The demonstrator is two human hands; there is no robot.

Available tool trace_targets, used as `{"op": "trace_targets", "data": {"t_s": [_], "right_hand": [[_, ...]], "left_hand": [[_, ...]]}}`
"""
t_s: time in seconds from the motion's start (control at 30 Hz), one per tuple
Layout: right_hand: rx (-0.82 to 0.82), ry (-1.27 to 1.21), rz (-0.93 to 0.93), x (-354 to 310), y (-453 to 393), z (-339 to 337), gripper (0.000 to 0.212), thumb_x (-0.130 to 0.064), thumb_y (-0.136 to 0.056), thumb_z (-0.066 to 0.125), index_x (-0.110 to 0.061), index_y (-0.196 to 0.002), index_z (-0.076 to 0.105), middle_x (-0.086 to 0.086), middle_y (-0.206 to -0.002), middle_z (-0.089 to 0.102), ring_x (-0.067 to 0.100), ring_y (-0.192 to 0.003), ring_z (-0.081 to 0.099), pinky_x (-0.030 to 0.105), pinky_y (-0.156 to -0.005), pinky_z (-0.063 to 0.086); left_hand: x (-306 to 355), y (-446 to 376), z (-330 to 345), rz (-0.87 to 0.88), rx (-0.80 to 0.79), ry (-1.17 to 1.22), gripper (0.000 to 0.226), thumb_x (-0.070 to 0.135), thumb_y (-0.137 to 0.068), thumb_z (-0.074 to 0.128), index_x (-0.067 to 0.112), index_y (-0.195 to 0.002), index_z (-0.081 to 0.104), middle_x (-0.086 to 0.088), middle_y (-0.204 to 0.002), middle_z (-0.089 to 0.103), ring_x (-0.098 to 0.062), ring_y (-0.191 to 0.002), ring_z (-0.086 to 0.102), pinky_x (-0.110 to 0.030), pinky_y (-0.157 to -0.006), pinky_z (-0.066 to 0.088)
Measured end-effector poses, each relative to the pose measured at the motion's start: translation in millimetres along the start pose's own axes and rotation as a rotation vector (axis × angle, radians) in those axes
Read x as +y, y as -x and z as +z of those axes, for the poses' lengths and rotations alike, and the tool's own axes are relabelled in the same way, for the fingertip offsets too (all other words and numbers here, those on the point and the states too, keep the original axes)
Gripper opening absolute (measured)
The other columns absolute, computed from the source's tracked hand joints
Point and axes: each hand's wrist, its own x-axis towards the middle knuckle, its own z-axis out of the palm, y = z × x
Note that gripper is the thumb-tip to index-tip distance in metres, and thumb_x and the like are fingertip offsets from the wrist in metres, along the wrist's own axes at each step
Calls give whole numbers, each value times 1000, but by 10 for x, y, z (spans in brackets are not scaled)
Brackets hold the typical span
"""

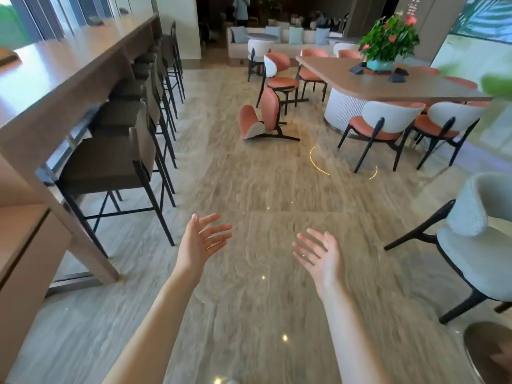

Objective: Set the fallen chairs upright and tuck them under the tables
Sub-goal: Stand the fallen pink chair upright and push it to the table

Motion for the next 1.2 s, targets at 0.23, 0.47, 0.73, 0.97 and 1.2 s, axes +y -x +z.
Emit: {"op": "trace_targets", "data": {"t_s": [0.23,0.47,0.73,0.97,1.2], "right_hand": [[-9,-19,0,9,-563,621,41,-34,-102,35,-5,-114,61,17,-105,69,35,-98,66,48,-95,49],[-18,-17,26,28,-1127,1090,39,-33,-102,34,-7,-108,63,19,-108,69,36,-101,66,48,-95,50],[11,-21,53,-63,-2253,1367,41,-34,-101,36,-6,-112,64,19,-109,70,36,-101,67,48,-95,50],[-31,-59,62,-551,-3852,1956,43,-33,-100,37,-2,-115,62,21,-110,69,37,-101,66,48,-94,50],[-70,-66,46,-1154,-5124,2628,43,-32,-101,36,-1,-116,62,20,-109,69,37,-101,67,48,-95,50]], "left_hand": [[218,-695,-397,5,57,21,56,47,-103,23,10,-124,59,-20,-110,69,-35,-103,66,-47,-95,48],[320,-1325,-576,-12,98,17,55,47,-103,24,12,-123,60,-18,-111,69,-33,-103,66,-46,-95,49],[192,-2393,-379,-90,119,32,57,47,-103,22,9,-124,59,-18,-112,69,-35,-104,66,-47,-96,48],[502,-3957,156,-61,149,24,54,45,-103,23,10,-121,60,-19,-112,68,-35,-103,65,-47,-95,48],[1003,-5320,565,-9,141,36,56,46,-103,21,8,-126,57,-18,-112,69,-36,-104,65,-47,-96,47]]}}
